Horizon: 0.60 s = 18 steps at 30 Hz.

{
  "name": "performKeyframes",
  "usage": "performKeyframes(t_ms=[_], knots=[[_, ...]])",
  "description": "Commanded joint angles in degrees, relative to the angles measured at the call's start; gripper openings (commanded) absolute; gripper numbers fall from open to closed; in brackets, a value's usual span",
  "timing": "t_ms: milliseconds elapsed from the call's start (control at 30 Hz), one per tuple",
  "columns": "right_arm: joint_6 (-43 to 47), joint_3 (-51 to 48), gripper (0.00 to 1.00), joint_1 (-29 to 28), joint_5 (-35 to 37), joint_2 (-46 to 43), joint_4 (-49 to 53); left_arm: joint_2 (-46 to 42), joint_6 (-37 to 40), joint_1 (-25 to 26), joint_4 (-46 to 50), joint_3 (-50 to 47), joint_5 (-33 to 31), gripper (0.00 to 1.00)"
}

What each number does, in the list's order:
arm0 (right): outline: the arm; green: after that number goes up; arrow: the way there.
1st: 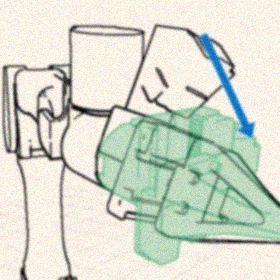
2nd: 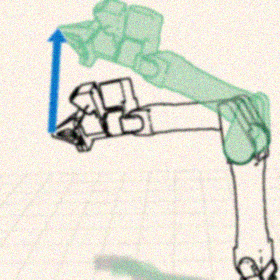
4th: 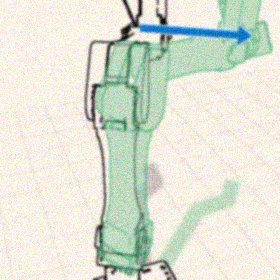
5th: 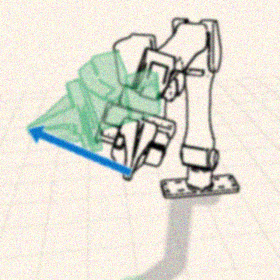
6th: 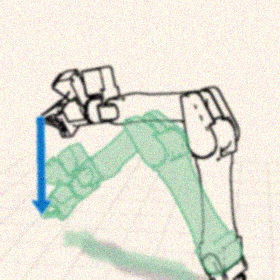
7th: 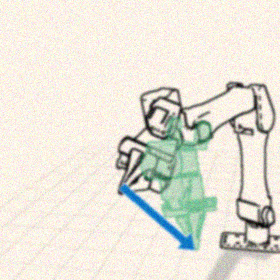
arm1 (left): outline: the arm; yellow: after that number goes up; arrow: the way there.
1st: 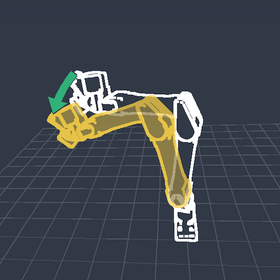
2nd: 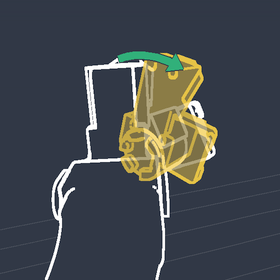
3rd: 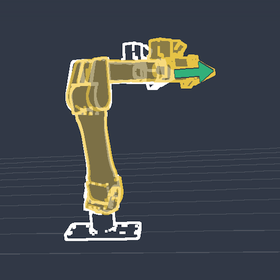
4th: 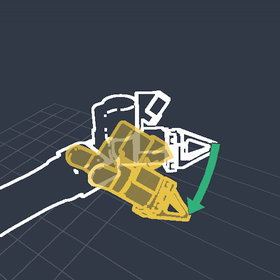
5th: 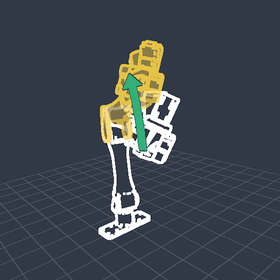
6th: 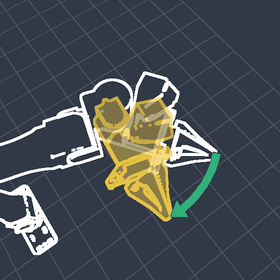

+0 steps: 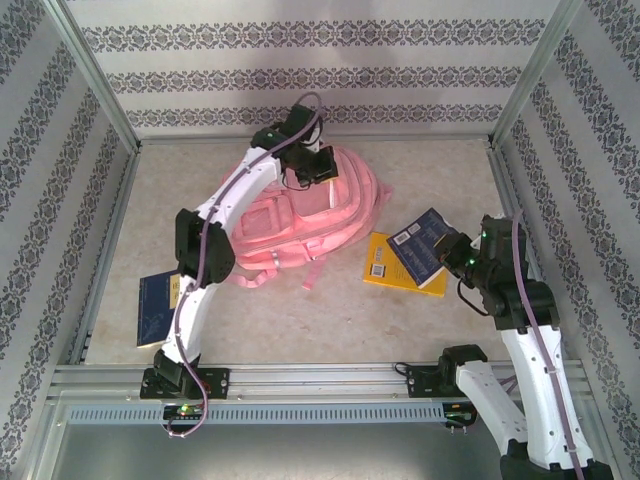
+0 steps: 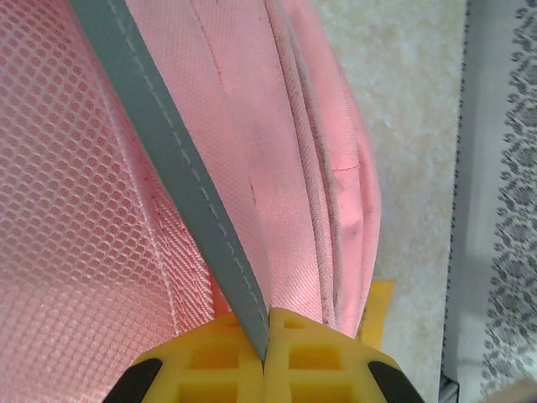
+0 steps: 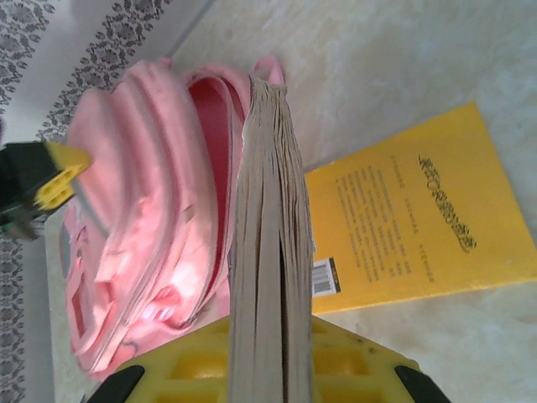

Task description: Pack the student bag

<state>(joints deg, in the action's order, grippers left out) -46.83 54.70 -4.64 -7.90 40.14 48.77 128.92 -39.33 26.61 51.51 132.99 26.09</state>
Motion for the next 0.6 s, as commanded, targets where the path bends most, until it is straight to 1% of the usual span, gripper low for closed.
performKeyframes(t_ms=[0,100,133,233,300,433,500,567], knots=[[4.7,3.8,0.0,-0.8,5.4,1.2,-0.2,-10.5,5.5,0.5,4.5,0.4,3.0,0.0],[6.5,5.1,0.0,-1.3,5.8,2.4,-1.6,-16.5,8.1,0.5,5.5,-2.2,4.3,0.0],[6.9,5.0,0.0,-1.5,3.4,2.9,-3.6,-18.3,9.4,0.4,6.1,-2.8,4.9,0.0],[6.9,3.8,0.0,-2.0,-7.2,4.2,-12.4,-22.8,13.4,0.0,7.6,-5.1,6.8,0.0],[5.5,3.3,0.0,-2.7,-11.7,5.7,-15.4,-26.3,14.2,-1.3,5.1,-10.0,9.5,0.0],[2.2,0.8,0.0,-5.1,-23.4,9.2,-23.8,-32.1,12.2,-4.8,-2.6,-19.8,17.9,0.0],[1.0,0.5,0.0,-6.8,-28.6,10.9,-27.4,-33.5,12.6,-5.5,-4.8,-22.0,21.4,0.0],[2.1,1.4,0.0,-8.6,-30.9,13.1,-27.5,-34.3,13.4,-5.5,-5.5,-23.3,22.9,0.0]])
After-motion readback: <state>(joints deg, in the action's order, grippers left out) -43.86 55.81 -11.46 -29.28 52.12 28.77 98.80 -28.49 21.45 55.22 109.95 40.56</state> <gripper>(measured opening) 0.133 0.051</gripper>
